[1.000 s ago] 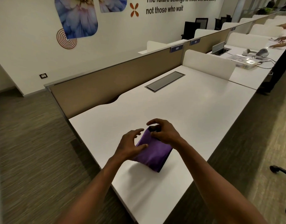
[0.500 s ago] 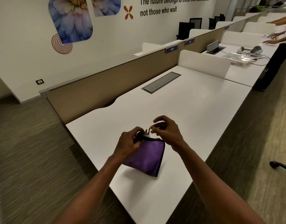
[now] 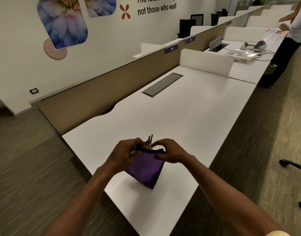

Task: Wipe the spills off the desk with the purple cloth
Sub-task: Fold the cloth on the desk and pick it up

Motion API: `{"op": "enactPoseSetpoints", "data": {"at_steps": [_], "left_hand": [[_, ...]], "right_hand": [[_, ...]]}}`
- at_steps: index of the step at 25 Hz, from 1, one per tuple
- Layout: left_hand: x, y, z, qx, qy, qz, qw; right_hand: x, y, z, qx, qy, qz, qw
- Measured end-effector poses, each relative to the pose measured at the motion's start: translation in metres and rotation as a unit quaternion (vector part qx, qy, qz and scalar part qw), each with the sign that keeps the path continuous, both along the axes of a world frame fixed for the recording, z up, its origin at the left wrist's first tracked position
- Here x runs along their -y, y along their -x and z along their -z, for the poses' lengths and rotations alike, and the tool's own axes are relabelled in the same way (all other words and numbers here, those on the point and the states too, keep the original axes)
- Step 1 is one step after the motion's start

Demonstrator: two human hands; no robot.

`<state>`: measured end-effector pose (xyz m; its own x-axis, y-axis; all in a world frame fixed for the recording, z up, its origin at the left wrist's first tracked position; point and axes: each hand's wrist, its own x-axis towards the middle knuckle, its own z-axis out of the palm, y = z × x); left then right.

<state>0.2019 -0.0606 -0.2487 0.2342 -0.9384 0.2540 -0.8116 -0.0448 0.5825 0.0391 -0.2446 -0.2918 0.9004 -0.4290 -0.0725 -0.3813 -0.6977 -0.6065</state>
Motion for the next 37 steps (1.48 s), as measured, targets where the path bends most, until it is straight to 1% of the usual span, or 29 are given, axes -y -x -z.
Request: {"op": "enactPoseSetpoints", "data": {"at_steps": [4, 6, 9, 12, 14, 16, 20, 24, 26, 28, 31, 33, 37], "left_hand": [[-0.008, 0.000, -0.003, 0.016, -0.014, 0.009, 1.000], [-0.013, -0.001, -0.004, 0.022, -0.013, 0.007, 1.000], [-0.016, -0.003, -0.009, 0.027, -0.004, 0.010, 1.000], [-0.012, -0.003, -0.019, 0.026, -0.012, 0.035, 0.999], [-0.008, -0.004, -0.027, 0.029, -0.031, 0.062, 0.997], [-0.007, -0.008, -0.036, 0.034, -0.048, 0.080, 0.995], [-0.011, -0.018, -0.049, 0.016, -0.057, 0.081, 0.995], [-0.014, -0.025, -0.052, -0.007, -0.061, 0.049, 0.997], [-0.015, -0.025, -0.051, -0.031, -0.056, 0.030, 0.998], [-0.016, -0.024, -0.050, -0.047, -0.050, 0.019, 0.997], [-0.015, -0.021, -0.053, -0.049, -0.048, 0.023, 0.997], [-0.013, -0.020, -0.055, -0.052, -0.049, 0.028, 0.997], [-0.018, -0.020, -0.060, -0.065, -0.045, 0.007, 0.997]], "right_hand": [[-0.003, 0.002, 0.017, 0.003, -0.013, 0.016, 1.000], [0.000, 0.005, 0.024, 0.030, -0.006, 0.016, 0.999], [0.006, 0.006, 0.023, 0.086, 0.031, 0.015, 0.996], [0.016, 0.002, 0.014, 0.128, 0.109, -0.054, 0.984], [0.021, -0.001, 0.005, 0.116, 0.132, -0.106, 0.979], [0.026, -0.003, -0.001, 0.094, 0.105, -0.132, 0.981], [0.034, -0.002, -0.010, 0.073, -0.010, -0.142, 0.987], [0.041, 0.001, -0.014, 0.098, -0.041, -0.102, 0.989], [0.041, 0.001, -0.012, 0.106, -0.068, -0.103, 0.987], [0.037, 0.000, -0.006, 0.093, -0.053, -0.120, 0.987], [0.031, -0.004, 0.004, 0.085, -0.014, -0.152, 0.985], [0.025, -0.008, 0.008, 0.101, -0.030, -0.164, 0.981], [0.025, -0.013, 0.009, 0.128, -0.054, -0.113, 0.984]]}}
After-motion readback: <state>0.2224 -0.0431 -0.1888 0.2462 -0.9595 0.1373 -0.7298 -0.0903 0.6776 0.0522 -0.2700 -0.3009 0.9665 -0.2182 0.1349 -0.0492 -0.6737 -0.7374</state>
